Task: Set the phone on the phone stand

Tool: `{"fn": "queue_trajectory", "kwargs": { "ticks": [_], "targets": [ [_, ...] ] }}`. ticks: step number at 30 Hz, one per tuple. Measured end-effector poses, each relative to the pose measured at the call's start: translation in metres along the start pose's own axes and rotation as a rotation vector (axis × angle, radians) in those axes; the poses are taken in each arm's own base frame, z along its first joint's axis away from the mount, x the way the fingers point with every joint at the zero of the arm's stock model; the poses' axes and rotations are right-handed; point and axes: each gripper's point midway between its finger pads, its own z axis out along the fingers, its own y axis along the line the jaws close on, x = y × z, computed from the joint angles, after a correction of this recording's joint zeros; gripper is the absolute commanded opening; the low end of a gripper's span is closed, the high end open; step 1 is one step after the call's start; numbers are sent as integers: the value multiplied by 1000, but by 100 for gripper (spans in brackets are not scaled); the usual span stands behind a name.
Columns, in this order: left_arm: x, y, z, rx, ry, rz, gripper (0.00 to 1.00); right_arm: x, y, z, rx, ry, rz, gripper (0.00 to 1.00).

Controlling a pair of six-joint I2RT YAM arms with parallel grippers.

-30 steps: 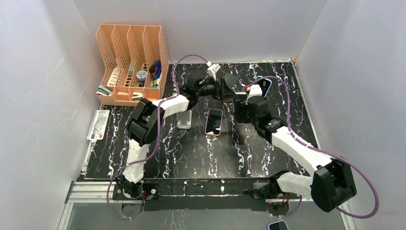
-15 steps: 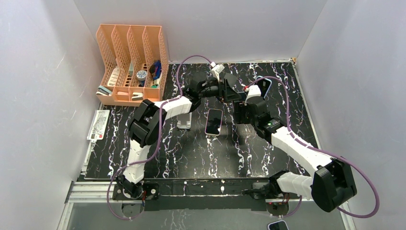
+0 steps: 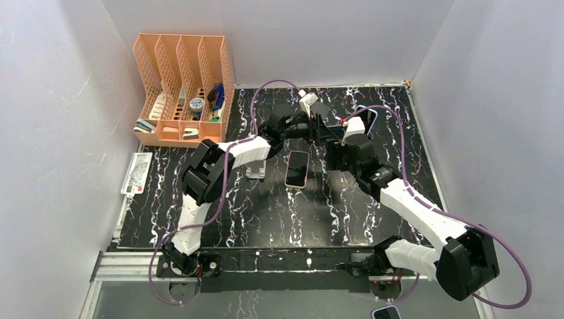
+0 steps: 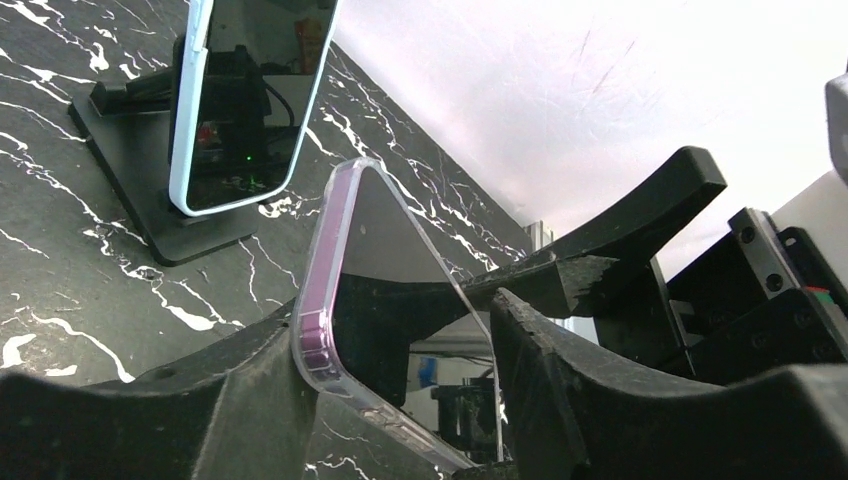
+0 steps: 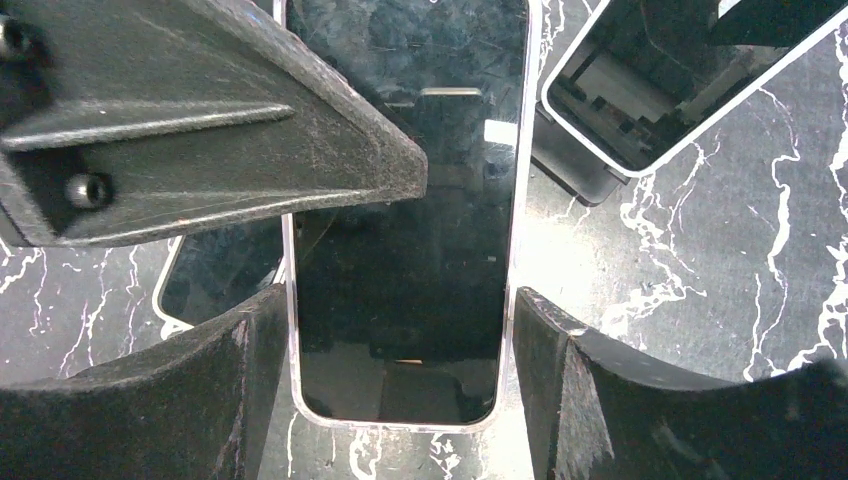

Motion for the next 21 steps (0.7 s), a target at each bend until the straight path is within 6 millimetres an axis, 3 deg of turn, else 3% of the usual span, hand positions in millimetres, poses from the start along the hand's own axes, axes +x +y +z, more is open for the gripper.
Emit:
{"fn": "queue_trajectory", "kwargs": {
  "ticks": [10,14,19,20,21],
  "targets": [
    [2,2,0,-12,5,-26,18,-1,0,-1,-1,-3,-7,45],
    [2,-8,1,28,10,-35,0,3,0,-1,0,13,-10,45],
    [5,-15,3,54,18,-26,0,8,-3,-1,8,26,-14,49],
    [5,-15,3,58,20,-23,0,7,-2,-1,7,23,-13,53],
    [5,-17,2,66,24,-17,0,6,-2,-1,5,19,-13,64]
  ]
}}
